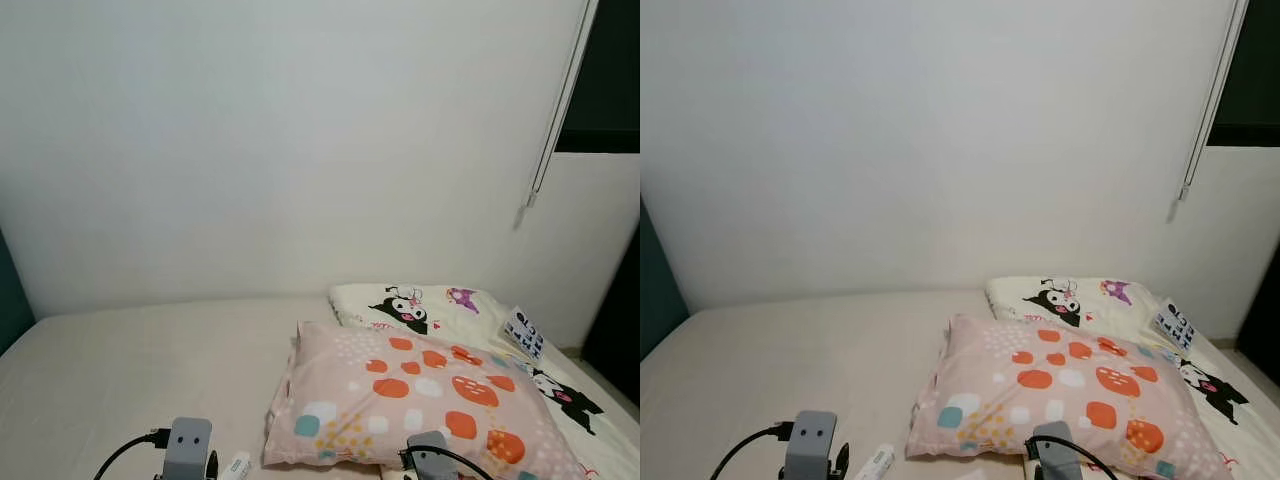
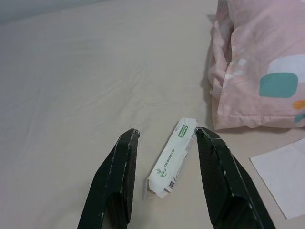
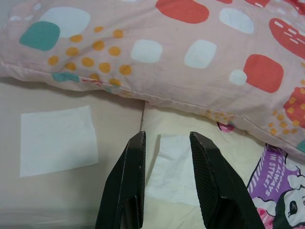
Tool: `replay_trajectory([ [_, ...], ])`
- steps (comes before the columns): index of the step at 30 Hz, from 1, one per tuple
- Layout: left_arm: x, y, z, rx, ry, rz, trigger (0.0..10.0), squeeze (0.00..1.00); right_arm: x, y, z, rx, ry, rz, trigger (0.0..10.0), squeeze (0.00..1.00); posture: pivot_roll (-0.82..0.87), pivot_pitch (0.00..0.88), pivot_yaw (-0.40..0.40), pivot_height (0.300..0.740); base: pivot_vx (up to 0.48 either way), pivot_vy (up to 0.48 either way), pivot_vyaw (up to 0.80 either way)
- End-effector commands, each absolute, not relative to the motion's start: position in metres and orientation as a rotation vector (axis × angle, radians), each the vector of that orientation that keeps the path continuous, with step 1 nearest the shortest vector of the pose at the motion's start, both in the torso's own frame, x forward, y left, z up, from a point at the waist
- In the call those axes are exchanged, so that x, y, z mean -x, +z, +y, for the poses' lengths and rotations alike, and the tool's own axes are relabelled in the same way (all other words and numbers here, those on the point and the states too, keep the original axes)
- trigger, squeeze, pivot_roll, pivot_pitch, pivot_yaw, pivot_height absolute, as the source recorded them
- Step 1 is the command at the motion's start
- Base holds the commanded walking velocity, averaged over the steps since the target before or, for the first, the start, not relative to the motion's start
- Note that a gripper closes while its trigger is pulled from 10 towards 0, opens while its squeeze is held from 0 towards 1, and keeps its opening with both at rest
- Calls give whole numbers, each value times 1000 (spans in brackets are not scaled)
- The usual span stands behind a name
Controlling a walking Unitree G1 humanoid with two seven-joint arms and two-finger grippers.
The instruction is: Clean up the room
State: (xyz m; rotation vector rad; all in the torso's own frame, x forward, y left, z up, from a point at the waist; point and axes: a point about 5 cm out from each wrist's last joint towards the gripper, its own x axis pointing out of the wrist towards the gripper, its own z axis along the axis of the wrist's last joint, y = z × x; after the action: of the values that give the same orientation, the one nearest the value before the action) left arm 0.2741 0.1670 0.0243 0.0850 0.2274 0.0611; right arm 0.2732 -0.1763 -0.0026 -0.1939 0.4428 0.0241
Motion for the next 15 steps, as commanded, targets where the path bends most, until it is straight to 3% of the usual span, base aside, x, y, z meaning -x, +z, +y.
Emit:
replay_trajectory([
  [1,-273,22,170,-103,59,237,10000,0,-270,-7,-176,189,22,462,10000,0,-10,43,-28,740,0,0,0],
  [6,-274,21,168,-130,30,243,10000,0,-269,-8,-176,185,20,464,10000,0,-11,38,-25,740,0,0,0],
  [11,-272,18,165,-149,10,264,10000,0,-269,-8,-176,188,21,466,10000,0,-12,39,-23,740,0,-472,0],
  [15,-272,14,164,-123,15,300,10000,0,-269,-8,-176,178,22,471,10000,0,-12,43,-26,740,0,0,0],
])
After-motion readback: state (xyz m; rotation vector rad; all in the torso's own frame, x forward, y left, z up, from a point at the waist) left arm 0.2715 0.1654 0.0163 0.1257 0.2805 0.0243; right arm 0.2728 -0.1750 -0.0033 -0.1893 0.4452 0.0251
